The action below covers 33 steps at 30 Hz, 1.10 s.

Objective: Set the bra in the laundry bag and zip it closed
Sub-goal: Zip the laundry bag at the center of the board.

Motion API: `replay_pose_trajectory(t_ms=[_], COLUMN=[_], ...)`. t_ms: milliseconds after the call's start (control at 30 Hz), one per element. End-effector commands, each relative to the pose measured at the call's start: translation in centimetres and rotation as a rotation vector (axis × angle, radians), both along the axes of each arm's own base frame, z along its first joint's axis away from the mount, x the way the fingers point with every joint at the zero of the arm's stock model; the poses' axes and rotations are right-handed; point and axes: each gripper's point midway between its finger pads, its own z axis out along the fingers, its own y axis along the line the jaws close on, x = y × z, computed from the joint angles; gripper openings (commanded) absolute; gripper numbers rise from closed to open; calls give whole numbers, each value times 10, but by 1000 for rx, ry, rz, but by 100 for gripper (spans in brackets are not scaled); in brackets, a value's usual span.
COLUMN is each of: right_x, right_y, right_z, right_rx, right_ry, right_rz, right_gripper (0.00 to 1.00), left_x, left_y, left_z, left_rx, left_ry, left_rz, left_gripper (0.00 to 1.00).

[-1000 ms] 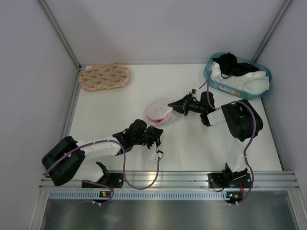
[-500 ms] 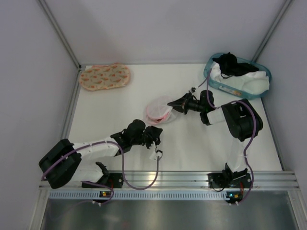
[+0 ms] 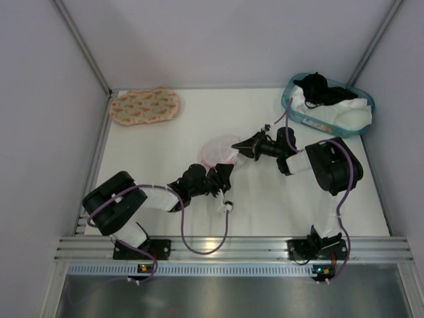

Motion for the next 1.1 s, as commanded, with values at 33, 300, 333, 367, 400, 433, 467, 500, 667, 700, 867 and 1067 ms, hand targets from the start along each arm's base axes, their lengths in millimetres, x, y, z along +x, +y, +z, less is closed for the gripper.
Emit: replay_pose_trajectory(t_ms=[33, 300, 333, 367, 400, 433, 467, 500, 667, 700, 867, 1067], right_x=[-6, -7, -8, -8, -7, -8, -8, -8, -7, -8, -5, 12], right_y=[2, 2, 3, 3, 2, 3, 3, 3, 2, 2, 2, -4], right_z=[21, 26, 26, 26, 27, 28, 28, 28, 27, 28, 26, 31], right_rx=[37, 52, 53, 56, 57, 59, 60, 59, 57, 57, 52, 37], right_ry=[-57, -54, -52, -50, -53, -56, -56, -54, -58, -60, -70, -104], right_rz=[14, 11, 14, 14, 12, 14, 12, 12, 13, 13, 12, -11], right_gripper=[0, 0, 0, 0, 0, 0, 0, 0, 0, 0, 0, 0], left_x=[18, 27, 28, 27, 28, 29, 29, 29, 27, 26, 16, -10], left_y=[-9, -4, -4, -5, -5, -5, -5, -6, -8, -8, -5, 8], left_z=[38, 38, 38, 38, 38, 39, 39, 40, 45, 46, 46, 25], left_rx=[-87, -76, -74, -73, -72, -72, -74, -77, -89, -89, -84, -15], left_ry=[-143, -176, -177, -179, -182, -184, -183, -181, -190, -187, -176, -87], left_rz=[3, 11, 10, 0, -1, 0, 1, -3, -19, -24, -53, -102], left_gripper=[47, 42, 42, 42, 42, 41, 40, 39, 30, 29, 19, 0])
